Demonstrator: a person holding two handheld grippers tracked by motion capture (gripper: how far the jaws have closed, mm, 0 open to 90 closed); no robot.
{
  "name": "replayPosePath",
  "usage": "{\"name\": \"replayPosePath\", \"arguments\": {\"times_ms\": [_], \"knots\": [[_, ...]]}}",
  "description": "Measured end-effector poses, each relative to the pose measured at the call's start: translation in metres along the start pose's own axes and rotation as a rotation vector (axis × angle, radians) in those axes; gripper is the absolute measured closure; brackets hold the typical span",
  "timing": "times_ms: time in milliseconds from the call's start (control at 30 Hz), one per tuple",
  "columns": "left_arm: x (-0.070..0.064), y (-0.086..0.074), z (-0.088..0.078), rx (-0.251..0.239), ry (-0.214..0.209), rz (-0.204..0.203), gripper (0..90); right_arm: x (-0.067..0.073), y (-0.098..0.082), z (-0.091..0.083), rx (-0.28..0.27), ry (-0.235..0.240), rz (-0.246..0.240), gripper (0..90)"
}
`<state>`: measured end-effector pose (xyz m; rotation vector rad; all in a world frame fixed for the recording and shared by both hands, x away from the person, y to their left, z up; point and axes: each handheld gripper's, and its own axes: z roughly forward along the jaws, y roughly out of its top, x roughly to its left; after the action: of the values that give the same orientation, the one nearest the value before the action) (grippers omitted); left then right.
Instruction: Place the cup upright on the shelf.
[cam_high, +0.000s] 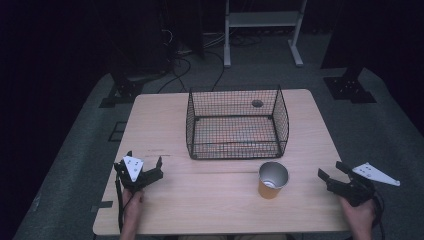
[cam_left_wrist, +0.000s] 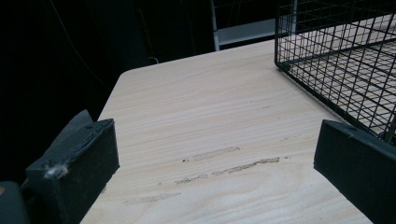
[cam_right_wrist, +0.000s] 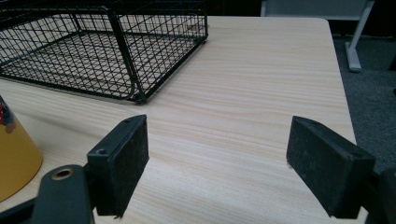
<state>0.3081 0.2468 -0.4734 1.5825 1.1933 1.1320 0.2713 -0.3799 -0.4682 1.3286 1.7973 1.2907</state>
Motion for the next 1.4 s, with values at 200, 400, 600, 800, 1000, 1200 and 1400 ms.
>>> {"name": "replayPosePath", "arguments": {"times_ms": [200,400,600,800,1000,1200,1400], "knots": [[0.0,0.0,0.0,0.003,0.001,-0.001,0.0,0.001,0.0,0.001,0.007,0.007,-0.007,19.8],[0.001,0.0,-0.001,0.001,-0.005,-0.002,0.0,0.005,0.002,0.001,0.011,0.02,-0.021,19.3],[0.001,0.0,-0.001,0.001,-0.007,-0.003,0.0,0.011,0.004,0.001,0.012,0.046,-0.045,18.5],[0.001,0.0,-0.001,0.002,-0.005,-0.003,0.0,0.015,0.005,0.002,0.013,0.067,-0.057,17.7],[0.0,0.0,0.0,0.001,-0.004,-0.002,0.0,0.021,0.007,0.0,0.025,0.095,-0.084,17.1],[0.0,0.0,0.0,0.004,-0.001,0.0,0.0,0.031,0.008,-0.006,0.025,0.141,-0.118,15.6],[0.0,0.0,0.0,0.005,0.001,0.001,0.0,0.047,0.008,-0.012,0.037,0.187,-0.161,14.4]]}}
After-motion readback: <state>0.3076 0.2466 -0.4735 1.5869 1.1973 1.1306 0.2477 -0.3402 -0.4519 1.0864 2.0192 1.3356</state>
